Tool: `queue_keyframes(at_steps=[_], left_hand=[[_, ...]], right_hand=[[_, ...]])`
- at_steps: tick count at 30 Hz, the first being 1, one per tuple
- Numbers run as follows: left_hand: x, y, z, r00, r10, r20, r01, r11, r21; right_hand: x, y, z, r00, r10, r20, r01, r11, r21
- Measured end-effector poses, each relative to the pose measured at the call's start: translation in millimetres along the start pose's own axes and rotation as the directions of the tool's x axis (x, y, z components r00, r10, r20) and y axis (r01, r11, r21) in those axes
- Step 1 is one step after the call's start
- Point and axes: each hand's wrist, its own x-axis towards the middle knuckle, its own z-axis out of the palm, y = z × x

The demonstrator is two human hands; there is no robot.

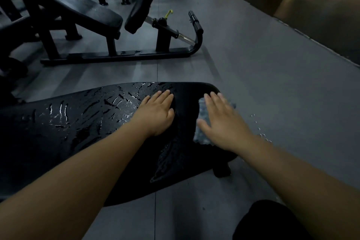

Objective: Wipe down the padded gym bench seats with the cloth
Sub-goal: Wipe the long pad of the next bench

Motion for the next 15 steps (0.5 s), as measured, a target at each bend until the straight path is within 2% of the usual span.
queue_keyframes(at_steps=[1,2,5,7,8,10,12,13,15], left_hand=[[-1,-1,-2,1.0,0.005,0.0,-0.005,1.0,-0.002],[-3,-2,-4,1.0,0.012,0.002,-0.012,1.0,-0.004],[-15,-14,-5,1.0,0.0,-0.022,0.0,1.0,0.006],[-24,-26,-4,0.999,-0.029,-0.037,0.029,1.0,-0.003],[-28,-29,-3,0.999,-0.036,-0.039,0.036,0.999,-0.012],[-31,-32,-1,0.998,-0.04,-0.05,0.038,0.999,-0.03],[-31,-31,0,0.997,-0.04,-0.066,0.037,0.998,-0.041],[-30,-31,0,0.997,-0.039,-0.067,0.036,0.998,-0.048],[-31,-31,0,0.997,-0.039,-0.066,0.035,0.998,-0.061]], right_hand=[[8,-8,-2,0.999,0.041,0.036,-0.04,0.999,-0.038],[7,-21,-2,0.998,0.02,0.056,-0.017,0.998,-0.059],[-37,-44,1,0.963,-0.256,0.084,0.258,0.966,-0.013],[-60,-29,2,0.936,-0.336,0.107,0.336,0.942,0.018],[-56,-17,3,0.942,-0.324,0.088,0.325,0.946,0.006],[-22,-7,3,0.979,-0.202,0.042,0.202,0.979,-0.014],[14,-26,3,0.995,-0.083,0.064,0.087,0.994,-0.067],[21,-42,6,0.993,-0.089,0.077,0.096,0.991,-0.088],[3,-66,7,0.967,-0.228,0.109,0.237,0.969,-0.075]])
